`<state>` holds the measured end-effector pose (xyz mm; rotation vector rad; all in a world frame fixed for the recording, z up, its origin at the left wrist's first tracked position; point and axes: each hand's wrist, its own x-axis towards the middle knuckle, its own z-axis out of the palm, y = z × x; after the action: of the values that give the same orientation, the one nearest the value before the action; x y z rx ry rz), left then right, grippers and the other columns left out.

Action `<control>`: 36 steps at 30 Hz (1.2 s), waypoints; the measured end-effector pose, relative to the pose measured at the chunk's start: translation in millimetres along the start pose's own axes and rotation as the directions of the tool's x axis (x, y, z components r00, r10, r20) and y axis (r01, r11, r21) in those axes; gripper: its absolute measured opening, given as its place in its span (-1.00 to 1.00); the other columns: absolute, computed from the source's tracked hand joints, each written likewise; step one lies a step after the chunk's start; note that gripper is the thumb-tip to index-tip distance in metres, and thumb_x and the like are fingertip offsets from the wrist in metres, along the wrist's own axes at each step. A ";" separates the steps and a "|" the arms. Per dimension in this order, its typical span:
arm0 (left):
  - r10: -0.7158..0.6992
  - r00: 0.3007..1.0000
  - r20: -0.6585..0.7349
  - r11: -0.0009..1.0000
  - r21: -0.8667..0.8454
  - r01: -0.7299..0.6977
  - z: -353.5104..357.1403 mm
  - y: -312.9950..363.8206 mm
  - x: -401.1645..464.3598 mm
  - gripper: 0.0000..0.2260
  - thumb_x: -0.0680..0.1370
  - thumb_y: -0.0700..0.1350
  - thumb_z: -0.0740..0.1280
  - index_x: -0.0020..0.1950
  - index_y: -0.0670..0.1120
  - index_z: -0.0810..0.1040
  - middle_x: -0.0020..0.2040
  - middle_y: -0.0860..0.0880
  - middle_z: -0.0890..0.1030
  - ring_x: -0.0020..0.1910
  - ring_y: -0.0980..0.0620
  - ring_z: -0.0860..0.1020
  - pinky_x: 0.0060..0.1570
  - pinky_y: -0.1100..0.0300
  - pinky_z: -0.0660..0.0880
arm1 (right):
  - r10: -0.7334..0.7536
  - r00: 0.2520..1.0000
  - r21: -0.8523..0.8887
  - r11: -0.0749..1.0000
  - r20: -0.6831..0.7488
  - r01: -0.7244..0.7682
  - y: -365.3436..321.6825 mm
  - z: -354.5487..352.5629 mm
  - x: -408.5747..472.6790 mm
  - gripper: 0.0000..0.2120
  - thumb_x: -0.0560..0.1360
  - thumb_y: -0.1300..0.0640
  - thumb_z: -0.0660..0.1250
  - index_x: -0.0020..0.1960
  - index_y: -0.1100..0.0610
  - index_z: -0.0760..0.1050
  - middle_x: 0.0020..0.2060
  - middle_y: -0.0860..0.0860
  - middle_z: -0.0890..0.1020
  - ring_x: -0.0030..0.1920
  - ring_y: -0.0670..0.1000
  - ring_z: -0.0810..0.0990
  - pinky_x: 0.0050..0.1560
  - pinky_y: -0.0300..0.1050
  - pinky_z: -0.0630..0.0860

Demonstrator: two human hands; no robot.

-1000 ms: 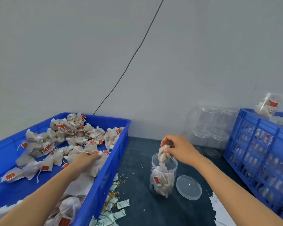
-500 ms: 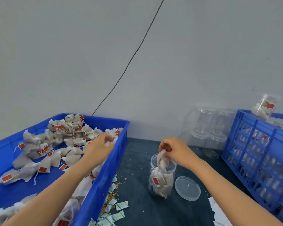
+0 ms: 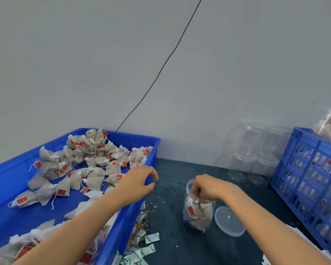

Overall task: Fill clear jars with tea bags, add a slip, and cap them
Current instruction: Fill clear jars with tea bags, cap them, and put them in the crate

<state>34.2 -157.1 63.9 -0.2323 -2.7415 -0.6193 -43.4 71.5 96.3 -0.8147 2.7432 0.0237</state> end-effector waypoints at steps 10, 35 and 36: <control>0.096 0.981 0.166 0.965 0.225 -0.132 2.5 17.4 -2.5 -0.83 0.57 -0.06 0.28 0.15 0.05 0.53 0.11 0.13 0.58 0.11 0.14 0.49 0.30 0.21 0.21 | -0.031 0.807 0.023 0.998 -0.590 0.055 -28.8 11.8 -34.1 -0.67 0.53 0.28 0.15 0.14 -0.02 0.54 0.08 -0.10 0.56 0.05 0.00 0.55 -0.06 -0.14 0.40; -0.438 0.471 0.766 0.813 0.561 -0.157 45.2 56.7 1.4 -0.70 0.46 0.06 0.47 0.04 -0.12 0.59 0.03 -0.03 0.61 -0.08 0.04 0.46 -0.06 0.17 0.36 | 0.389 0.871 0.808 0.590 -0.298 0.013 31.1 147.5 -63.2 -0.64 0.43 0.41 0.15 -0.33 0.06 0.57 -0.40 -0.03 0.63 -0.41 -0.13 0.58 -0.26 -0.19 0.51; -0.424 0.498 0.756 0.819 0.555 -0.146 45.9 57.1 1.6 -0.66 0.46 0.05 0.48 0.10 -0.14 0.61 0.05 -0.01 0.62 -0.08 0.05 0.45 -0.06 0.18 0.36 | 0.408 0.865 0.835 0.550 -0.292 0.022 32.8 149.9 -61.8 -0.64 0.43 0.43 0.15 -0.34 0.09 0.58 -0.41 -0.02 0.62 -0.43 -0.13 0.56 -0.29 -0.19 0.50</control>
<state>33.1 -85.7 47.5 -0.1850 -3.7918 0.5155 27.6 146.1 -33.1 -0.2136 2.7019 -1.4844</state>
